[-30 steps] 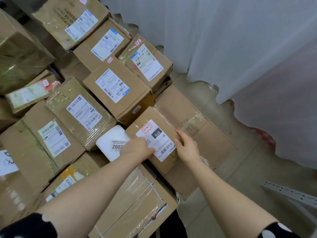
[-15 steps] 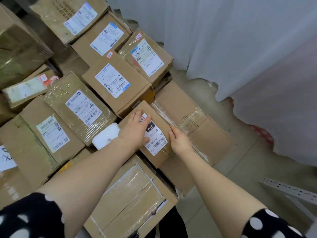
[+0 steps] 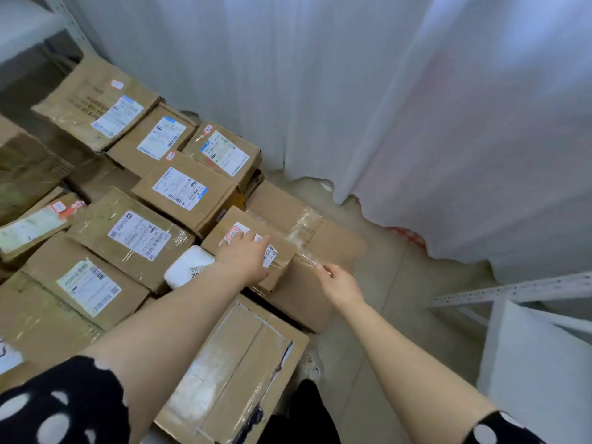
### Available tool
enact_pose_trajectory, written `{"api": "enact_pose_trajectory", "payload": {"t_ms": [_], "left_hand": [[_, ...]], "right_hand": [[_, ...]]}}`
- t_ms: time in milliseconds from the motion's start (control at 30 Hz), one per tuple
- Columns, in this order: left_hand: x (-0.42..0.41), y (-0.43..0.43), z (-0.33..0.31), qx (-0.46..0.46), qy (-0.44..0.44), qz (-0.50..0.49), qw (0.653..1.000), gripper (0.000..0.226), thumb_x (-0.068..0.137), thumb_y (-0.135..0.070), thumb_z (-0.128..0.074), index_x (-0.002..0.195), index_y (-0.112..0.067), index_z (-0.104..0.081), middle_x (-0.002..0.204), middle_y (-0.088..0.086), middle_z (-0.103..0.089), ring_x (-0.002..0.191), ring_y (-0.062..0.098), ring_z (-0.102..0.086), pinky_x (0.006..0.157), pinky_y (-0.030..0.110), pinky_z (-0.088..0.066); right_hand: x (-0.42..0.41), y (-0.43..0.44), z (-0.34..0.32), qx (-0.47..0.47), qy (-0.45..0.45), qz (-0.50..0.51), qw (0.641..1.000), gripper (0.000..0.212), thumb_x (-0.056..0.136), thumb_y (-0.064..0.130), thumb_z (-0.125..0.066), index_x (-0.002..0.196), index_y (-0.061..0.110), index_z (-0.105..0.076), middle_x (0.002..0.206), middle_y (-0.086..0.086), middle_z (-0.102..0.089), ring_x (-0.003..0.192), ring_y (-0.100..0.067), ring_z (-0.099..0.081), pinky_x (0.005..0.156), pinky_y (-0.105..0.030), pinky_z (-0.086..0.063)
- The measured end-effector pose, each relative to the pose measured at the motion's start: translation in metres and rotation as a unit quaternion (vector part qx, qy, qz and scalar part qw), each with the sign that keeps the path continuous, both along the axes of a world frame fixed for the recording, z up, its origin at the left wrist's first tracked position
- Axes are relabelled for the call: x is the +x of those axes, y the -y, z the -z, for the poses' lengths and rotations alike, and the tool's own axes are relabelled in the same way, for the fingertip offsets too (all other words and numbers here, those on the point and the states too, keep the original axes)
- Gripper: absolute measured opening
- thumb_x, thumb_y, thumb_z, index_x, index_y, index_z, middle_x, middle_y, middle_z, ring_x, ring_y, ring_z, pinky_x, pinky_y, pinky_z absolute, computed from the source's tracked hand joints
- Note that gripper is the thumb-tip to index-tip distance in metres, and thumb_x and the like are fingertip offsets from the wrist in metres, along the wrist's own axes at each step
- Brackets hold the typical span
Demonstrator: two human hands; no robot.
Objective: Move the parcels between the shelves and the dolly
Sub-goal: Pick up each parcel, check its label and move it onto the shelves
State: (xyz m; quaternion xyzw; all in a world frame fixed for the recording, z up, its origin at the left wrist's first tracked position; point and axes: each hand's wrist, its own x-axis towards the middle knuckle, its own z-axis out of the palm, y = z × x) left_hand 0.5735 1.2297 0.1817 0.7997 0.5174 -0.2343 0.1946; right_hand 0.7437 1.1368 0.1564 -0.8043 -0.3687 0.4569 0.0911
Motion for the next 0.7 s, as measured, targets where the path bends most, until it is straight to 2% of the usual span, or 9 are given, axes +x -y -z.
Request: {"api": "enact_pose_trajectory", "payload": {"t_ms": [100,333,467,567,700], "left_hand": [[0.002,0.029,-0.031,0.020,0.009,0.039,0.999,0.059,0.090,-0.039,-0.053,0.143,-0.027,-0.032,0.143,0.005,-0.038,0.133,0.026,-0.032,0.104,0.043,-0.036],[-0.001,0.119,-0.093,0.046,0.025,0.098,0.994,0.059,0.087,-0.030,-0.055,0.141,-0.031,-0.034,0.137,0.003,-0.044,0.129,0.027,-0.038,0.104,0.051,-0.034],[-0.013,0.199,-0.127,0.075,0.049,0.133,0.987,0.064,0.089,-0.029,-0.054,0.146,-0.037,-0.028,0.146,-0.001,-0.037,0.136,0.025,-0.031,0.110,0.053,-0.027],[-0.029,0.271,-0.146,0.074,0.043,0.161,0.983,0.067,0.088,-0.034,-0.056,0.148,-0.037,-0.025,0.152,0.000,-0.030,0.140,0.026,-0.025,0.113,0.055,-0.022],[-0.046,0.365,-0.169,0.062,0.020,0.222,0.973,0.071,0.088,-0.037,-0.057,0.149,-0.037,-0.021,0.154,0.004,-0.028,0.143,0.027,-0.020,0.115,0.055,-0.017]], "right_hand": [[-0.001,0.042,-0.032,-0.004,0.008,0.028,1.000,0.049,0.101,0.042,-0.037,0.135,0.010,-0.049,0.141,-0.009,-0.050,0.130,-0.024,-0.045,0.100,-0.028,-0.035],[-0.010,0.145,-0.101,0.050,0.043,0.069,0.995,0.055,0.099,0.047,-0.038,0.138,0.010,-0.045,0.142,-0.009,-0.048,0.130,-0.024,-0.045,0.103,-0.031,-0.035],[-0.025,0.222,-0.131,0.081,0.062,0.064,0.993,0.067,0.092,0.048,-0.054,0.145,0.012,-0.035,0.148,-0.006,-0.040,0.134,-0.024,-0.041,0.105,-0.033,-0.035],[-0.044,0.291,-0.147,0.070,0.153,-0.007,0.986,0.076,0.083,0.051,-0.064,0.145,0.016,-0.035,0.147,-0.007,-0.040,0.134,-0.027,-0.037,0.107,-0.038,-0.036],[-0.073,0.383,-0.170,0.046,0.256,-0.078,0.962,0.084,0.080,0.056,-0.064,0.147,0.019,-0.029,0.152,-0.010,-0.029,0.141,-0.030,-0.023,0.115,-0.041,-0.021]]}}
